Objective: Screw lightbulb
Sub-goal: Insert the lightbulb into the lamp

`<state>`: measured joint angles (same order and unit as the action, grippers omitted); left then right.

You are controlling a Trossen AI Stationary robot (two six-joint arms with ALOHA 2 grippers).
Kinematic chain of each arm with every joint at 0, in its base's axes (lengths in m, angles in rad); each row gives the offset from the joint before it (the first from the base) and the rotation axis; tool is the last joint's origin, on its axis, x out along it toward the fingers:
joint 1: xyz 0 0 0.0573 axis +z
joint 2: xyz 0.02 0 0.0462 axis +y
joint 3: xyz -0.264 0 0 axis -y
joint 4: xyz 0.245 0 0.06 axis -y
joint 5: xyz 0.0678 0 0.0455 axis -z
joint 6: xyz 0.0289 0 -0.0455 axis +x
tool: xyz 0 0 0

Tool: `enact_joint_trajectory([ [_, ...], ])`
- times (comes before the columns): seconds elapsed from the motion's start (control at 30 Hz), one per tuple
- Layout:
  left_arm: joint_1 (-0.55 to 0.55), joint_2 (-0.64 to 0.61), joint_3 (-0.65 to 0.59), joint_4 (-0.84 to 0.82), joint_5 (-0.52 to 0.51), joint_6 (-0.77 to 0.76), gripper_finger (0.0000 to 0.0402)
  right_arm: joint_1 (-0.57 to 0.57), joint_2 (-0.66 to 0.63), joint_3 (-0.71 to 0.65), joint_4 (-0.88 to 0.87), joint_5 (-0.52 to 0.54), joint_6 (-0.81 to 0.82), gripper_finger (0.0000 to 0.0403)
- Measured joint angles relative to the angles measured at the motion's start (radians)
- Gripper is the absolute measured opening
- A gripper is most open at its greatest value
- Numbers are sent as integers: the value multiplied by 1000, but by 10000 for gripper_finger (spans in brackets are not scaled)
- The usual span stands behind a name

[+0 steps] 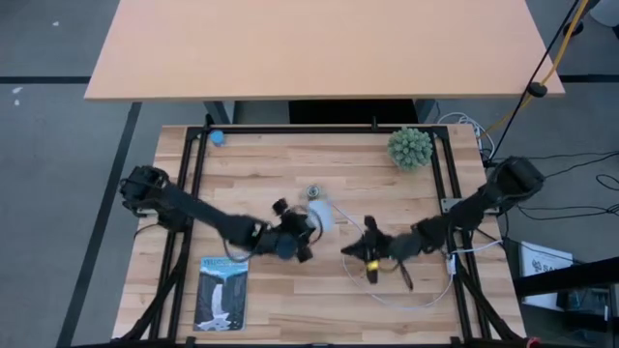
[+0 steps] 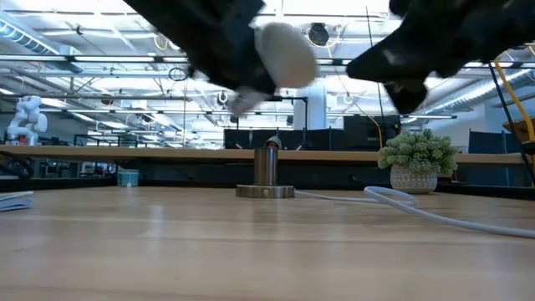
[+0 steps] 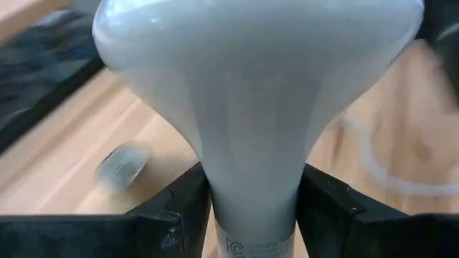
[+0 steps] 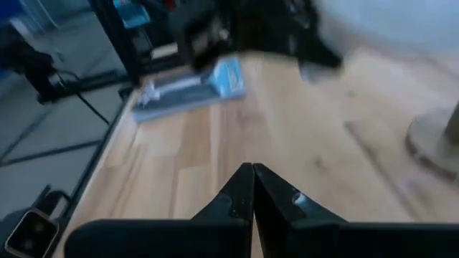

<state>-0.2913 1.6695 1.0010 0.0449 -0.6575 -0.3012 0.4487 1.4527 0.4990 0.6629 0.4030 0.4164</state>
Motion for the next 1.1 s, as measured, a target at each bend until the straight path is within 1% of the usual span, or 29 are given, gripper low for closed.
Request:
enact_joint_trajectory([
  [0.1, 133, 0, -47, 296, 249, 150, 174, -97, -31, -46, 28, -81, -54, 0],
  [0.23, 279, 0, -49, 502, 493, 300, 174, -186, -49, -70, 26, -166, -110, 0],
  [0.3, 340, 0, -50, 582, 632, 352, 174, -214, -49, -70, 27, -203, -124, 0],
  [0.37, 393, -2, -50, 611, 747, 352, 174, -230, -48, -71, 30, -239, -125, 0],
  [0.47, 443, -1, -61, 606, 845, 294, 174, -239, -47, -71, 31, -282, -88, 0],
  [0.57, 439, -1, -93, 616, 874, 209, 174, -231, -48, -71, 32, -283, -15, 0],
  [0.63, 410, -1, -120, 646, 886, 176, 174, -231, -50, -71, 34, -281, 16, 0],
  [0.67, 392, -1, -130, 664, 874, 176, 174, -231, -52, -71, 34, -280, 17, 0],
  [0.77, 345, -1, -161, 731, 764, 197, 174, -235, -62, -71, 36, -279, -12, 0],
  [0.83, 341, -1, -188, 798, 709, 213, 174, -238, -72, -71, 34, -279, -36, 0],
  [0.93, 383, -1, -246, 927, 691, 204, 174, -254, -88, -71, 24, -278, -70, 0],
  [1.1, 483, 0, -368, 1091, 737, 146, 174, -329, -119, -71, -30, -279, -78, 0],
])
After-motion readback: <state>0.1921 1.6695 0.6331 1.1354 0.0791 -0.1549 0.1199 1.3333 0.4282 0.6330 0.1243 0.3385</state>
